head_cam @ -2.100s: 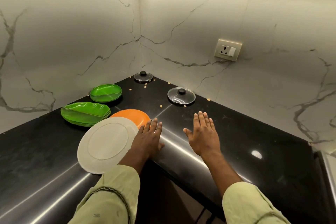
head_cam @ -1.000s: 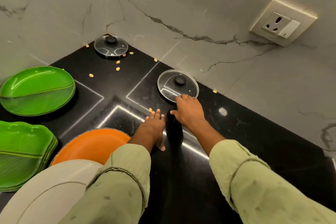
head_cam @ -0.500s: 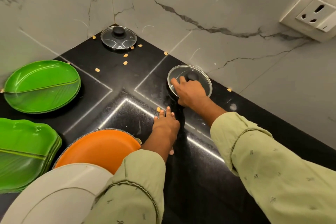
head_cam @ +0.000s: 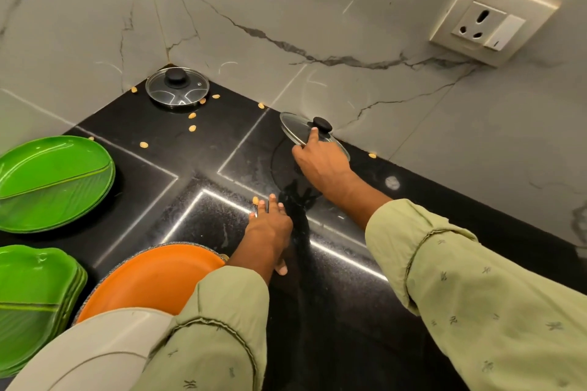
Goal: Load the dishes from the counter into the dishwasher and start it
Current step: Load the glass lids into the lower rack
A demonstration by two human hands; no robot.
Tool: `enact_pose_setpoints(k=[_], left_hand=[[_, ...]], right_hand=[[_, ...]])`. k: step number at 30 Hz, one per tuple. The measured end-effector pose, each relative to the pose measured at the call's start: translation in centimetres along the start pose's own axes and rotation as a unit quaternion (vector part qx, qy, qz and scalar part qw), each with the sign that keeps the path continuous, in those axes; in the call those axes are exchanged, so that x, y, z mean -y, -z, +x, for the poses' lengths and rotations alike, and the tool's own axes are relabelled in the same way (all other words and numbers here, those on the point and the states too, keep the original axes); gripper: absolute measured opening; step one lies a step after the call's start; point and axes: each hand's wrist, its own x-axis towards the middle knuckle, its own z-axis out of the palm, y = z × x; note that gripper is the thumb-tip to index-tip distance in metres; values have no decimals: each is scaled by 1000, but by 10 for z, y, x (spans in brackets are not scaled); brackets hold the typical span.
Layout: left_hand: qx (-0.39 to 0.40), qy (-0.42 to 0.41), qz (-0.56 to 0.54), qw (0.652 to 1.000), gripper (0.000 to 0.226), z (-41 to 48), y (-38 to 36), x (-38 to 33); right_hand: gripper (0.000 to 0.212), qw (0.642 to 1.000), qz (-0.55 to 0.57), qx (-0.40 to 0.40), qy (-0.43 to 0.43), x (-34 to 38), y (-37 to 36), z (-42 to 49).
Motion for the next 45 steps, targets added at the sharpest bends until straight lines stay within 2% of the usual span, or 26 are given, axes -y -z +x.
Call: enact_pose_setpoints(k=[4,6,8,10,12,13,14,16,18,20,23,26,27,29,31,35,40,45], left_hand=[[3,-8,6,1000,138,0,0,1],[2,-10,6,1000,138,0,0,1],[-1,-7,3,1000,133,-1,0,1],[-3,-8,-2,1000,129,-4,2,0],[6,-6,-4,1000,131,-8,4,1],[9,-7,-3,1000,131,-10,5,0],[10,-8,-2,1000,132,-12,5,0],[2,-10,6,1000,133,-15,4,1],[-5,-7,15,1000,132,-20,3,3],[-28,-1,44,999,128,-29,2,-1],[-144,-12,112,983,112,-44,-7,-27],[-205,-65,64,975,95,-65,-28,-69],[-215,-75,46,973,92,-73,-36,-81],[-238,-80,30,968,88,-93,-54,-101],[-250,-81,26,965,87,-116,-75,-112],[-251,-67,30,965,88,-158,-116,-125],[-287,-71,33,955,88,-210,-163,-152],[-311,-76,57,946,84,-266,-210,-171]], right_hand=[[44,993,79,-52,-74,-19,0,-16],[45,976,150,-85,-137,-31,-2,-25],[45,942,235,-119,-208,-40,-6,-37],[49,892,325,-150,-276,-46,-10,-53],[48,811,431,-175,-353,-49,-14,-73],[43,755,485,-188,-398,-50,-19,-84],[38,691,539,-198,-439,-49,-27,-95],[33,540,646,-226,-489,-44,-39,-119],[38,424,712,-247,-503,-37,-52,-144],[42,359,745,-248,-504,-31,-63,-179],[54,276,785,-245,-498,-26,-76,-228],[65,182,821,-260,-474,-25,-87,-270],[68,168,827,-265,-466,-25,-89,-282],[67,177,833,-265,-452,-25,-94,-310],[56,181,840,-266,-438,-24,-98,-337],[35,154,852,-264,-426,-23,-104,-389],[15,183,850,-243,-429,-12,-119,-455],[21,165,854,-241,-430,9,-115,-518]])
